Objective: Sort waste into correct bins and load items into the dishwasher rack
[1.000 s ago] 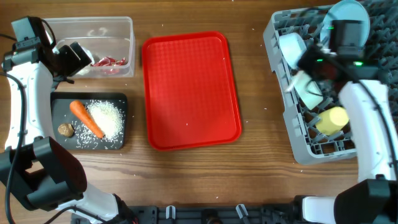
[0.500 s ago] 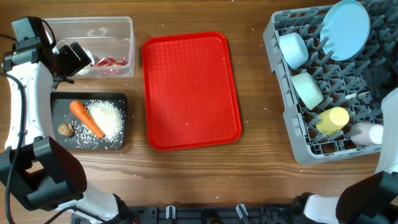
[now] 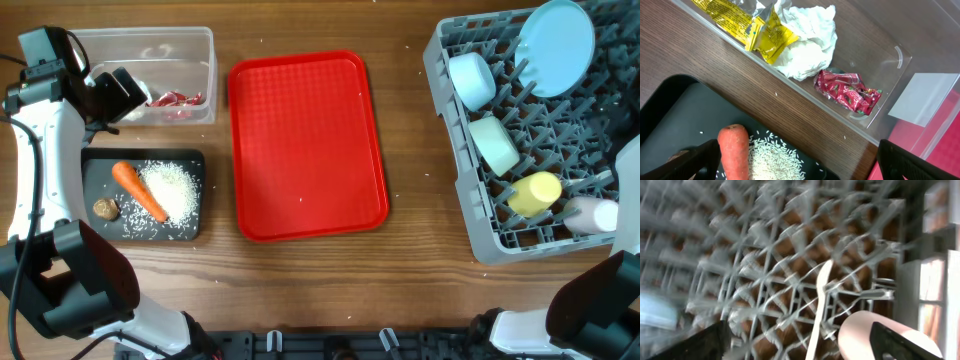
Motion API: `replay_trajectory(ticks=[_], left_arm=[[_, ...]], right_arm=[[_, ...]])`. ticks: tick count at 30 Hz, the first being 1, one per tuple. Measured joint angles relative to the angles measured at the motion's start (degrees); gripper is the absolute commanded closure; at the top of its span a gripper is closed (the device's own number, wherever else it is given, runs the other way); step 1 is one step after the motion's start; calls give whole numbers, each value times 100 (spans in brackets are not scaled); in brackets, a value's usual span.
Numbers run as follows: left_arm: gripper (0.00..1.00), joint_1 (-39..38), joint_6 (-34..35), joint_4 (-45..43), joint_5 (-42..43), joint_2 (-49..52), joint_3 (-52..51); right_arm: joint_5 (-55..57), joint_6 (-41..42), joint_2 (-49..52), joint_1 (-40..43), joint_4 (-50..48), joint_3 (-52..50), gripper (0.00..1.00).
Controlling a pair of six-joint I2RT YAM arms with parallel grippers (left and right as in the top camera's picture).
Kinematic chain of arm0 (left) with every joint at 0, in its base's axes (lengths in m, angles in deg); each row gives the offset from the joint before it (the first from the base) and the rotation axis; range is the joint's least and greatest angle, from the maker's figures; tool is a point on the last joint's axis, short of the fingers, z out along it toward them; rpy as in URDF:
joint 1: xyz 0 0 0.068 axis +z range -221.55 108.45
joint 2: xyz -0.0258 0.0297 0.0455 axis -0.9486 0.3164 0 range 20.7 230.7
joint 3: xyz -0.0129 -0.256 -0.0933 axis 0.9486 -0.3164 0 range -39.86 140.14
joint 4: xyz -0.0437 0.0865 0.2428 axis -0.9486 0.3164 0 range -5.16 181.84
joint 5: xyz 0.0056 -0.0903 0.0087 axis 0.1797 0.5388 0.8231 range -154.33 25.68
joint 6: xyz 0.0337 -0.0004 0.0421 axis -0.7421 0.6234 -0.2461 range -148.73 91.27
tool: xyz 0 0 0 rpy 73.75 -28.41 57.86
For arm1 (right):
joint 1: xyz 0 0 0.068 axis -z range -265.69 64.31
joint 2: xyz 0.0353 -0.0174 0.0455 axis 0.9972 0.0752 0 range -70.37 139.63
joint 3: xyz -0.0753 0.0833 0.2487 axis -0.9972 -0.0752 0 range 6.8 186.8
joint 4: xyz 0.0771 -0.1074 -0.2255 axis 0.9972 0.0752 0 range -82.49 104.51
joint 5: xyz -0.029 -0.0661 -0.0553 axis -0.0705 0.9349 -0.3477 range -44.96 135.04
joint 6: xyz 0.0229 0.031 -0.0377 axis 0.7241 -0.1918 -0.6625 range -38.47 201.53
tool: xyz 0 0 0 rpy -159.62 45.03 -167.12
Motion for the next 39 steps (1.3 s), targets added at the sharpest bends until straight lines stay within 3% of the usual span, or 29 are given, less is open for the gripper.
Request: replay_trajectory(ticks=[4,9,12,15,20,29,34,39], left_arm=[[0,0,0,0,-2,0,0],[0,0,2,0,0,0,0],[0,0,0,2,0,0,0],[0,0,0,0,0,0,0],[0,0,0,0,-2,0,0],[0,0,0,0,0,0,0],[0,0,2,0,0,0,0],[0,0,2,2,0,0,0]], right_arm=[[-1491,-1709,-396,-474,-299,98,0],[-2992,-3198,-1672,-2046,-55,330,0],[-3390,-3211,-2105,-2999,352,354,0],[-3576,-2599,-2170,-3595,566,356,0],[-3467,-2234,-2170,-3657,868,356,0],[-3416,-3056,-2170,-3657,415,356,0],[-3416,-3390,-2540,-3657,-804,-256,0],[-3410,-3482,-4555,-3657,-3436,-2968,0]])
